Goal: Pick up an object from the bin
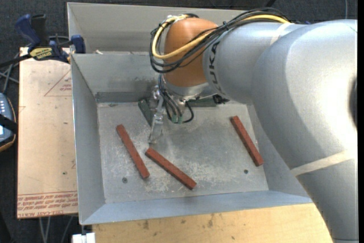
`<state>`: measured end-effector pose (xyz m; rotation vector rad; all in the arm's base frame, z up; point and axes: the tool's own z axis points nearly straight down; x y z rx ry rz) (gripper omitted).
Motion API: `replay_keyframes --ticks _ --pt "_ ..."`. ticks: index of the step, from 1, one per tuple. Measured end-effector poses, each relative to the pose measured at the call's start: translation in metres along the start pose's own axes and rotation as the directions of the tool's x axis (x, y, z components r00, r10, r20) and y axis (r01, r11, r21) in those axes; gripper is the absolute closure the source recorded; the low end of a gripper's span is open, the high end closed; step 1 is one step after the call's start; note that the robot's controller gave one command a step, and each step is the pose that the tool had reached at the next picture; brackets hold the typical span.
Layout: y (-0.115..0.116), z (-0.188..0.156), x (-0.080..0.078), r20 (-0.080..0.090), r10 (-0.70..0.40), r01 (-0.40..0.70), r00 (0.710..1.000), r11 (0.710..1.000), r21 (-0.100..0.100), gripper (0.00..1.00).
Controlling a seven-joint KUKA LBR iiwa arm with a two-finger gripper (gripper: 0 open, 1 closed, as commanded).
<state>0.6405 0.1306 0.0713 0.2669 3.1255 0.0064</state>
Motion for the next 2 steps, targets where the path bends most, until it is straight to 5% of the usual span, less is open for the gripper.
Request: replay_keyframes --ticks 1,2 --pt "-0.0009 -0.0011 -0.0014 0.0 -0.108 0.108 0.994 0.994 0.002 0.0" --pt "0.001 -0.0023 -0.0015 0.0 -0.002 0.002 1.0 1.0 0.002 1.0"
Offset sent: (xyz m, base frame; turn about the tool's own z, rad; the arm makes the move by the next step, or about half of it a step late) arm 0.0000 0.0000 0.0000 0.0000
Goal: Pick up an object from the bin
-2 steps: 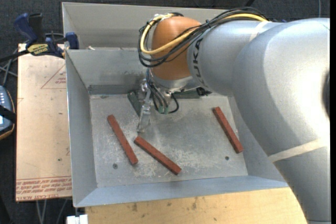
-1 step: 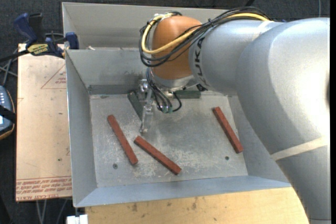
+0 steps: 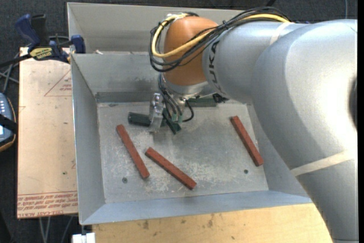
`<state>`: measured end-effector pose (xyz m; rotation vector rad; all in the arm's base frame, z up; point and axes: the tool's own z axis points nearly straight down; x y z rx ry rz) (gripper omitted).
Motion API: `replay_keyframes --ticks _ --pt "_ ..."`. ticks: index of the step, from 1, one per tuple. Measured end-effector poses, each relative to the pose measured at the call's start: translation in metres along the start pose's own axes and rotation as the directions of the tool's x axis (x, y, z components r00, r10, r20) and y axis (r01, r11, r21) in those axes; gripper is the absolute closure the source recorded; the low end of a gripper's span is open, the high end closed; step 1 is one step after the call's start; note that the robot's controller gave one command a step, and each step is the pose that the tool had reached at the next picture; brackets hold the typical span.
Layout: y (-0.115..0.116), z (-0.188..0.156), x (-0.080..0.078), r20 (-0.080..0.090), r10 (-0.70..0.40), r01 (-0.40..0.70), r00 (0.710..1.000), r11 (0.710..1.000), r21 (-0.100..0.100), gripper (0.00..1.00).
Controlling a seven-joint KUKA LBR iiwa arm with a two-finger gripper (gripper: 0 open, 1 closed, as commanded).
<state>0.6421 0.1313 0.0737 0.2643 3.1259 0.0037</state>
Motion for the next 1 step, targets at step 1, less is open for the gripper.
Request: replay_keyframes --ticks 1 --pt "0.0 0.0 0.0 0.0 0.0 0.0 1.0 1.0 0.0 1.0"
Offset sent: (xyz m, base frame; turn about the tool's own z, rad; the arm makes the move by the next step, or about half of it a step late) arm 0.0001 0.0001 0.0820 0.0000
